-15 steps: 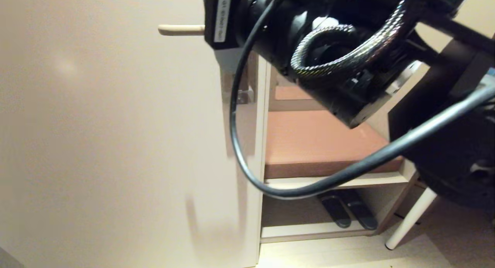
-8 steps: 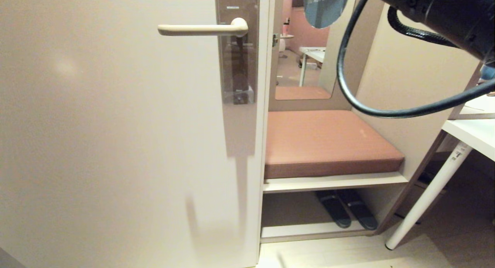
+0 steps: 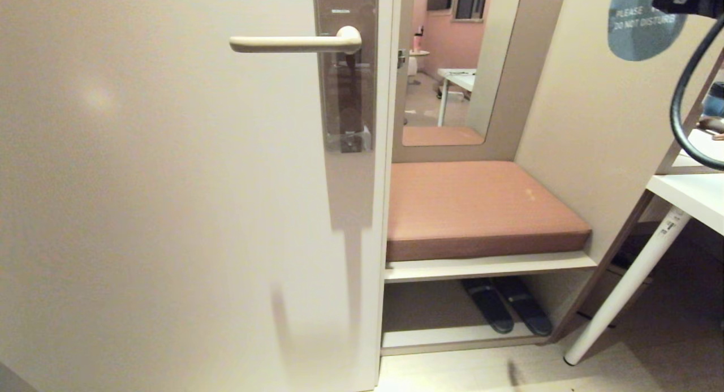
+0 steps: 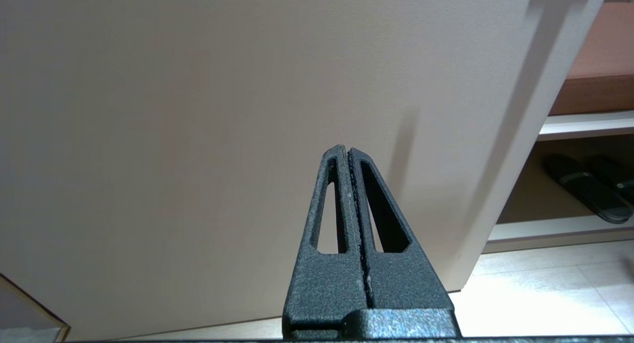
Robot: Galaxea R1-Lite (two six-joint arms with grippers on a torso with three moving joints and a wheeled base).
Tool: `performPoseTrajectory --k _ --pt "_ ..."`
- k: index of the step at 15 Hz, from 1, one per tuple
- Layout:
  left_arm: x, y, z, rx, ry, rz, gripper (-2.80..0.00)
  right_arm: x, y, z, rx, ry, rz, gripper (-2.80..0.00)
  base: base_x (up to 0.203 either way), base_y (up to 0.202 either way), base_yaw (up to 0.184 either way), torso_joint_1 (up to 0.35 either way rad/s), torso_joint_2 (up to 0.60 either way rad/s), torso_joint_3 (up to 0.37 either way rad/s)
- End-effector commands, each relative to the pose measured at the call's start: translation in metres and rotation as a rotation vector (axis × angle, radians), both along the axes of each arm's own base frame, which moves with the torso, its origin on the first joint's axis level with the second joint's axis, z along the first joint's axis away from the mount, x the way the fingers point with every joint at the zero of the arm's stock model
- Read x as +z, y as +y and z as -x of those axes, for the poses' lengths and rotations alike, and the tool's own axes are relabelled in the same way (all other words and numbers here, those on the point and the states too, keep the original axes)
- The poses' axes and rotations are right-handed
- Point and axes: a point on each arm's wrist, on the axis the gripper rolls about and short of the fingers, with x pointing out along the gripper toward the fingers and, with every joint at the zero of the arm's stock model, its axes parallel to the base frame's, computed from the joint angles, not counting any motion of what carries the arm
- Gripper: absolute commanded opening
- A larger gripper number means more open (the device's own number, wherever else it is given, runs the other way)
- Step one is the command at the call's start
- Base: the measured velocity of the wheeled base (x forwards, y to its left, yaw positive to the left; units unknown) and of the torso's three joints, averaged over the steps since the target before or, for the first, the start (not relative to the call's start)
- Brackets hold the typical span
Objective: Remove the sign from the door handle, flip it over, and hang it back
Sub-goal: Hand it to the other hand
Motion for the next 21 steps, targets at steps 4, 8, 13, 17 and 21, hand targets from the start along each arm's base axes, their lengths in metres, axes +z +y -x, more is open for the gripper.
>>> performPoseTrajectory --k 4,8,13,17,21 --pt "0.000 0.000 0.000 -0.001 0.002 -0.002 -2.80 -0.032 -0.054 0.043 -0.129 0.072 0.024 -2.80 0.000 0.000 0.000 0.000 0.00 0.000" --pt "0.000 0.000 0.000 0.001 0.000 0.000 -2.80 -0.086 -0.077 0.079 -0.121 0.181 0.035 -2.80 0.000 0.000 0.000 0.000 0.00 0.000" --pt "0.000 0.000 0.000 -0.001 0.000 -0.001 -2.80 -0.149 -0.082 0.116 -0.116 0.290 0.020 -2.80 0.000 0.000 0.000 0.000 0.00 0.000" --pt "0.000 0.000 0.000 -0.001 0.001 -0.001 -2.80 -0.196 -0.084 0.136 -0.105 0.333 0.021 -2.80 0.000 0.000 0.000 0.000 0.00 0.000" --pt "0.000 0.000 0.000 0.000 -0.001 0.000 -2.80 -0.231 -0.082 0.162 -0.028 0.275 0.033 -2.80 0.000 0.000 0.000 0.000 0.00 0.000"
